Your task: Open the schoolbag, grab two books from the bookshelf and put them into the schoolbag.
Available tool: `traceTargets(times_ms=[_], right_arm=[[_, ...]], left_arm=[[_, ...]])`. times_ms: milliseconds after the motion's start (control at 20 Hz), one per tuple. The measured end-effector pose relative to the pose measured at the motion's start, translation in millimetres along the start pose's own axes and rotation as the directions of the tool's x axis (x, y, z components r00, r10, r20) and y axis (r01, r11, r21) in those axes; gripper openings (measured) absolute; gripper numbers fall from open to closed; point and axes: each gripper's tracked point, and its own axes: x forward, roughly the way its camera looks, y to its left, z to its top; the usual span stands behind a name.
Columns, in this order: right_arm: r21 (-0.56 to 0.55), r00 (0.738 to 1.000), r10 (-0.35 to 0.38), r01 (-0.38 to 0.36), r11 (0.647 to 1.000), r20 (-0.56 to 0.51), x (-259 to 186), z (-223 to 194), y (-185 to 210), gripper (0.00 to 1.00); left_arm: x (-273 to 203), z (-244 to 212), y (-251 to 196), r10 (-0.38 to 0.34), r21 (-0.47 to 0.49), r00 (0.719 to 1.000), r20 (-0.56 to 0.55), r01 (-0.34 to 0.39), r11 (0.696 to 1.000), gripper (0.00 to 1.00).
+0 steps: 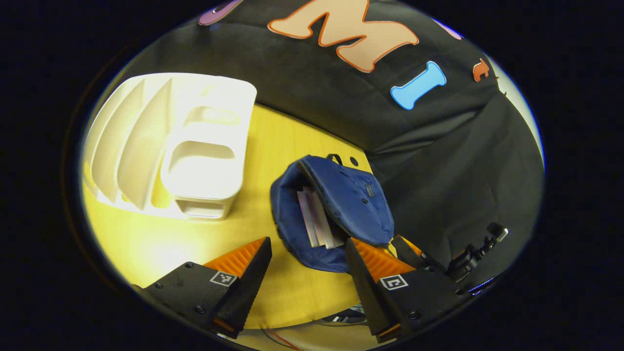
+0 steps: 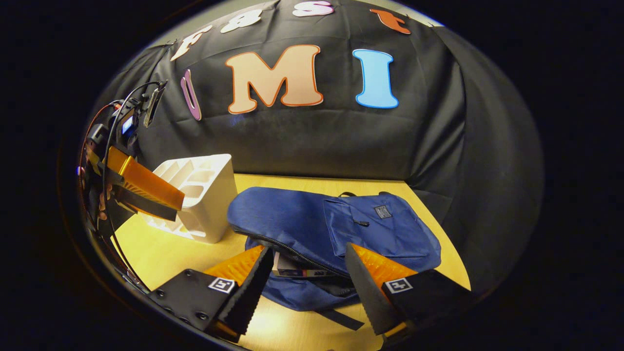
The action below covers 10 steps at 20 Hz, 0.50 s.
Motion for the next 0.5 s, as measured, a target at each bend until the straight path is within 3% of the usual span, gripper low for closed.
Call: traceTargets(times_ms=[100, 150, 200, 300, 500], right_arm=[[0.012, 0.999, 0.016, -0.017, 1.000, 0.039, -13.7, 17.7, 11.7, 0.96], [0.025, 0.998, 0.022, -0.023, 0.999, 0.066, -17.8, 28.6, 17.1, 0.95], [0.031, 0.995, 0.023, -0.026, 0.999, 0.096, -22.6, 41.1, 21.5, 0.99], [0.028, 0.987, 0.015, -0.020, 0.999, 0.159, -32.2, 67.3, 27.1, 0.96], [0.009, 0.957, 0.015, -0.018, 1.000, 0.289, -46.9, 122.4, 38.6, 0.96]], left_arm=[[-13.5, 7.0, 6.9, 0.026, 0.010, 0.999, 0.045, -0.027, 1.000, 0.85], [-24.1, 10.6, 9.0, 0.040, 0.015, 0.997, 0.068, -0.041, 0.999, 0.90], [-35.0, 17.3, 10.8, 0.049, 0.022, 0.994, 0.097, -0.052, 0.998, 0.90], [-57.3, 32.3, 10.7, 0.061, 0.034, 0.984, 0.166, -0.068, 0.997, 0.90], [-92.5, 69.6, 25.8, 0.126, 0.071, 0.937, 0.326, -0.157, 0.985, 0.90]])
